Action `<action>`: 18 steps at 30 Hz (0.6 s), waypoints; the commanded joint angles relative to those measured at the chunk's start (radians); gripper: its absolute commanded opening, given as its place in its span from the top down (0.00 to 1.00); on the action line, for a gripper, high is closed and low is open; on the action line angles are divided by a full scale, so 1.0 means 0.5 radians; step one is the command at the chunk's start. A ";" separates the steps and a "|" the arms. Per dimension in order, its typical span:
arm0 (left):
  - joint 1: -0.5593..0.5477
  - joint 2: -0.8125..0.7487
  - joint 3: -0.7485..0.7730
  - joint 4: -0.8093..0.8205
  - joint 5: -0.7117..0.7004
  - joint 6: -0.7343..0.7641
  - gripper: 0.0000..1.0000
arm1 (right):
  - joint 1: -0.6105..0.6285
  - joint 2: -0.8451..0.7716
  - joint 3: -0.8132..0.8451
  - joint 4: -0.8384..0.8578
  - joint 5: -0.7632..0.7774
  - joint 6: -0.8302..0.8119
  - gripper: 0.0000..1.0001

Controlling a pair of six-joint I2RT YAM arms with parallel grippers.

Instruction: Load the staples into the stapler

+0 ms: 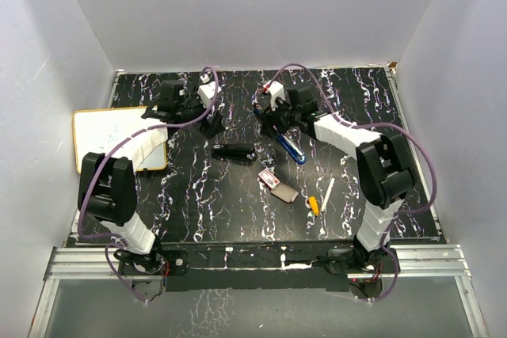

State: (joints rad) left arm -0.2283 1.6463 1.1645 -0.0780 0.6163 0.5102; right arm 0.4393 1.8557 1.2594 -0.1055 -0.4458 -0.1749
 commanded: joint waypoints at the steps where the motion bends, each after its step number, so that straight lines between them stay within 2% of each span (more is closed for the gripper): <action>1: 0.000 0.059 0.080 0.231 -0.059 -0.360 0.13 | -0.087 -0.201 0.029 -0.341 0.305 -0.194 0.42; 8: -0.023 0.297 0.276 0.376 -0.136 -0.682 0.12 | -0.117 -0.364 -0.209 -0.415 0.541 -0.291 0.27; 18: -0.102 0.794 0.692 0.448 -0.276 -1.158 0.12 | -0.131 -0.176 -0.273 -0.380 0.548 -0.337 0.28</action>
State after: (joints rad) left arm -0.2623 1.9736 1.4197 0.1211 0.5034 0.0757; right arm 0.3759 1.7264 1.1294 -0.3378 -0.1791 -0.3225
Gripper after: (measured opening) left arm 0.880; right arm 0.735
